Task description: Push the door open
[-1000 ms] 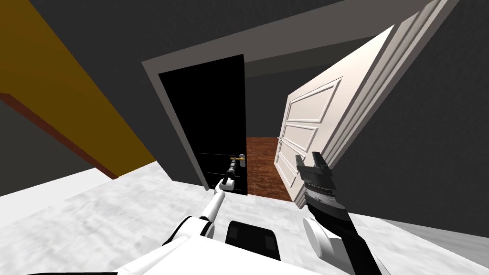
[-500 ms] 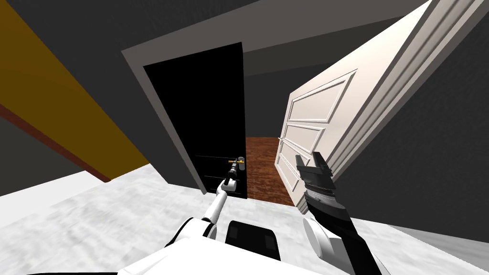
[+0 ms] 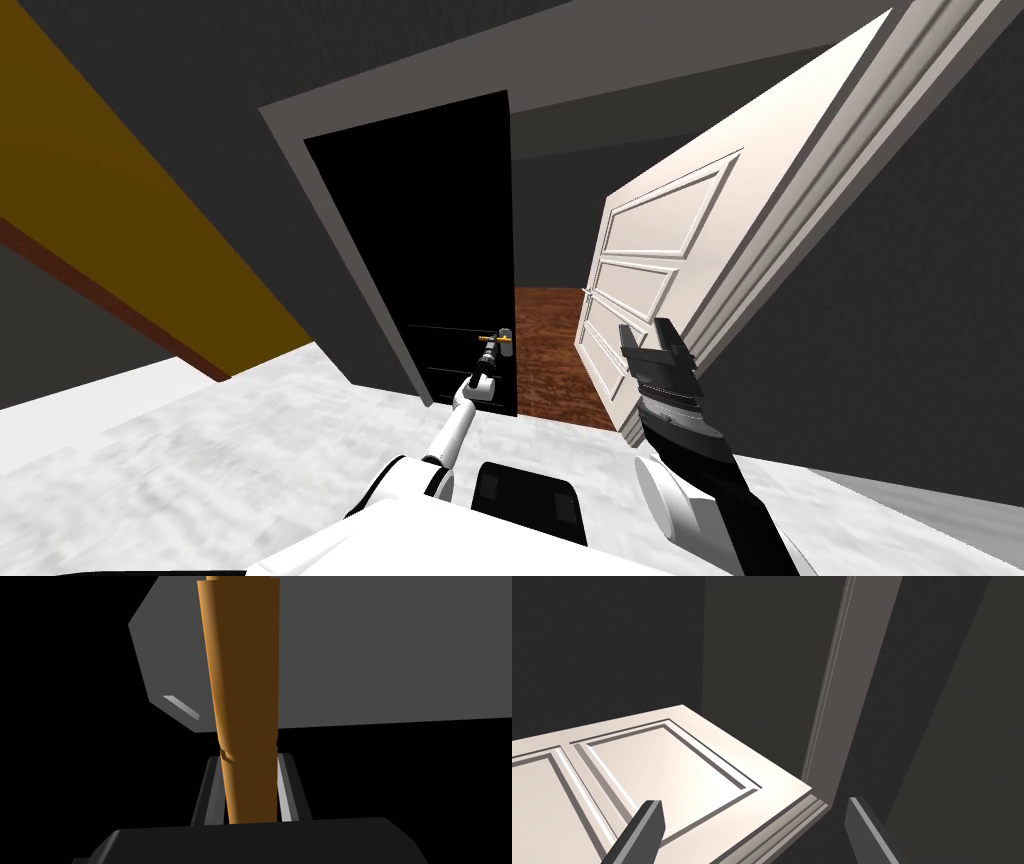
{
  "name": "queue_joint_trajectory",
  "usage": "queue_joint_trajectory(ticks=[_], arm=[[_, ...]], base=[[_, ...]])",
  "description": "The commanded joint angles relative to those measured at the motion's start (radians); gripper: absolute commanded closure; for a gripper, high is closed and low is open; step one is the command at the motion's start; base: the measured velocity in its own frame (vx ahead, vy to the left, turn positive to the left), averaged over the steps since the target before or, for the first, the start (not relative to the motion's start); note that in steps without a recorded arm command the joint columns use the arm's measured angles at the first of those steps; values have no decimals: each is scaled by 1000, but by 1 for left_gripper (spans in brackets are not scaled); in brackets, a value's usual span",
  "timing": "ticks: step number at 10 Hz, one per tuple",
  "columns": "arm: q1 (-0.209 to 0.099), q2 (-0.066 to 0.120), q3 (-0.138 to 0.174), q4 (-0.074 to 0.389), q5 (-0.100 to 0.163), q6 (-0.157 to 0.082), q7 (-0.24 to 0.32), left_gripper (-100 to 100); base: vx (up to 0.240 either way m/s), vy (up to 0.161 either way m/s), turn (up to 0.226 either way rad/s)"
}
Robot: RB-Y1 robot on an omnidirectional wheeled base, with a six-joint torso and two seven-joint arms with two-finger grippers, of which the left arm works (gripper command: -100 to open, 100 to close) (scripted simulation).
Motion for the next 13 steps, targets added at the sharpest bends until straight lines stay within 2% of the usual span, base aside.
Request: queue_joint_trajectory(ticks=[1,7,10,11,13], arm=[[0,18,12,0,3,0,-3,100],[2,67,63,-1,16,2,-14,100],[2,67,63,-1,16,2,-14,100],[3,81,85,-1,22,3,-19,100],[3,88,97,-1,25,3,-22,100]], base=[[93,-36,26],[172,-75,41],[73,-20,12],[102,-67,78],[133,-78,64]])
